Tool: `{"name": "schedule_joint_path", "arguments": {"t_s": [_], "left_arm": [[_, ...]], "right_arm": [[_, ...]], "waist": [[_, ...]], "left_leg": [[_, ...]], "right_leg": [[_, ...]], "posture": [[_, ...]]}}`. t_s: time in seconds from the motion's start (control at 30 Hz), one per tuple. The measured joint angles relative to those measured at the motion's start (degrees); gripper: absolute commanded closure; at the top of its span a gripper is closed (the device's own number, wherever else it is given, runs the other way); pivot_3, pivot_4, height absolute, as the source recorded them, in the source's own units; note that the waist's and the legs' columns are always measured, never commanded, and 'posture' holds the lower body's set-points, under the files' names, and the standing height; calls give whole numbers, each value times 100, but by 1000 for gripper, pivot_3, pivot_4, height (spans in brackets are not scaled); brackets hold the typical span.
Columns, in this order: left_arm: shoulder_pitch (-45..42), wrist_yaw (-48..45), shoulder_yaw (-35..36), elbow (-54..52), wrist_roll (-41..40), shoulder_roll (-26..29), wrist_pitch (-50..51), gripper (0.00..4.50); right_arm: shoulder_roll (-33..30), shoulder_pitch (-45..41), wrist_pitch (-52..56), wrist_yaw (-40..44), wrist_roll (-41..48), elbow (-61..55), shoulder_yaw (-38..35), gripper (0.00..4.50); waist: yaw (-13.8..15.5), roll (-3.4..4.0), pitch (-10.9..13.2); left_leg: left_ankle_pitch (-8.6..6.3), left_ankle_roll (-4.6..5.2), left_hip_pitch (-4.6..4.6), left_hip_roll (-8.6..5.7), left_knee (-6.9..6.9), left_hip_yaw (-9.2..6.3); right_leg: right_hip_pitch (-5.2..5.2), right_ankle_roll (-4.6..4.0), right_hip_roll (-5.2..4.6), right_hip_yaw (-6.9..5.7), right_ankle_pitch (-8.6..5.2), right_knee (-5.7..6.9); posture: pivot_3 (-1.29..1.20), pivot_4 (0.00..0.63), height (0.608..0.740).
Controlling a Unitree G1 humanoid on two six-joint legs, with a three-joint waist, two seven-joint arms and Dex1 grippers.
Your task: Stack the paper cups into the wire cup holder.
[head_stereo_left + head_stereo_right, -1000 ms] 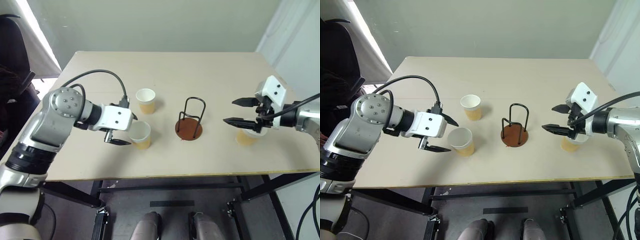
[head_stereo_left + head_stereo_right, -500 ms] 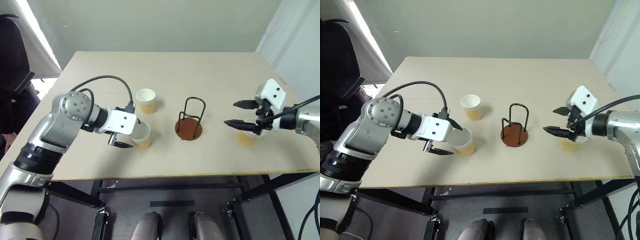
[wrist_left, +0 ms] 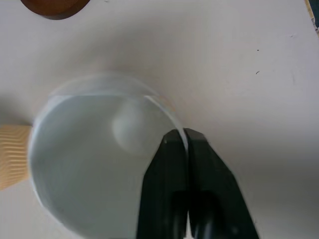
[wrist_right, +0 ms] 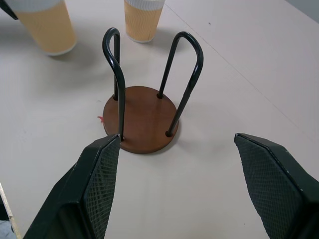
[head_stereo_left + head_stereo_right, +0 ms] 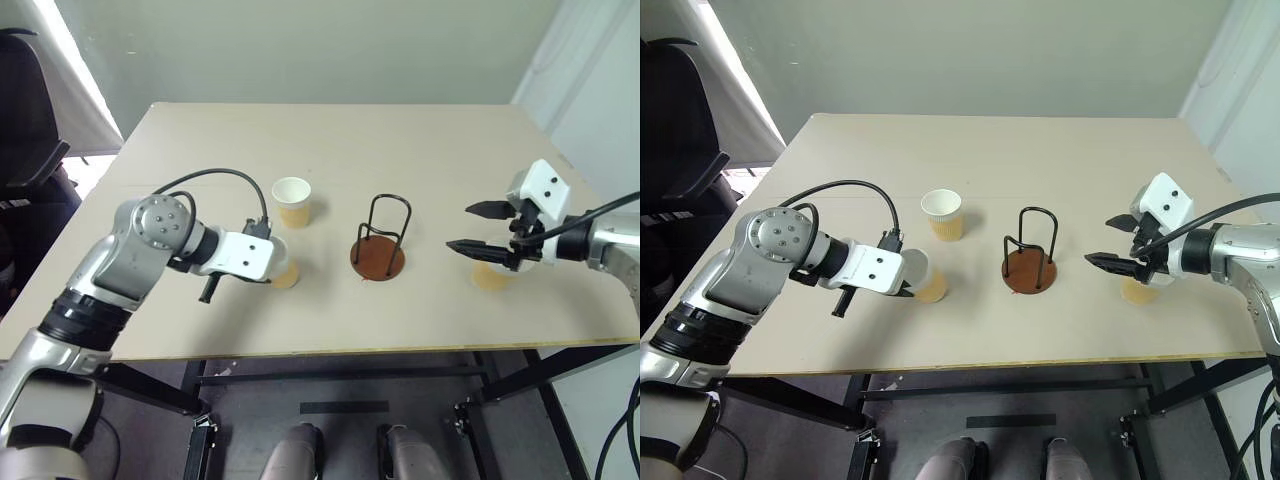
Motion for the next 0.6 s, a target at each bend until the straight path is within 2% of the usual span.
{"name": "schedule_joint_path", "arguments": {"t_s": [0.4,0.6], "left_arm": [[-984,-116,244,601,-585,-409,348,4474],[-2118,-126,402,1570,-837,-975,287,4474]], "right_arm": [[26,76,-104,27,-10,81,1,794],[-90,65,-330,188,-104,170,14,794]], "waist": [[4,0,0],[11,0,0]], "left_leg": [[1,1,0,0,2,1],[-2,8,-1,-1,6,3]], "right_leg": [[3,5,-1,0,3,0],[7,10,-2,0,5,-5]], "posture": [[0,150,740],[0,150,740]]}}
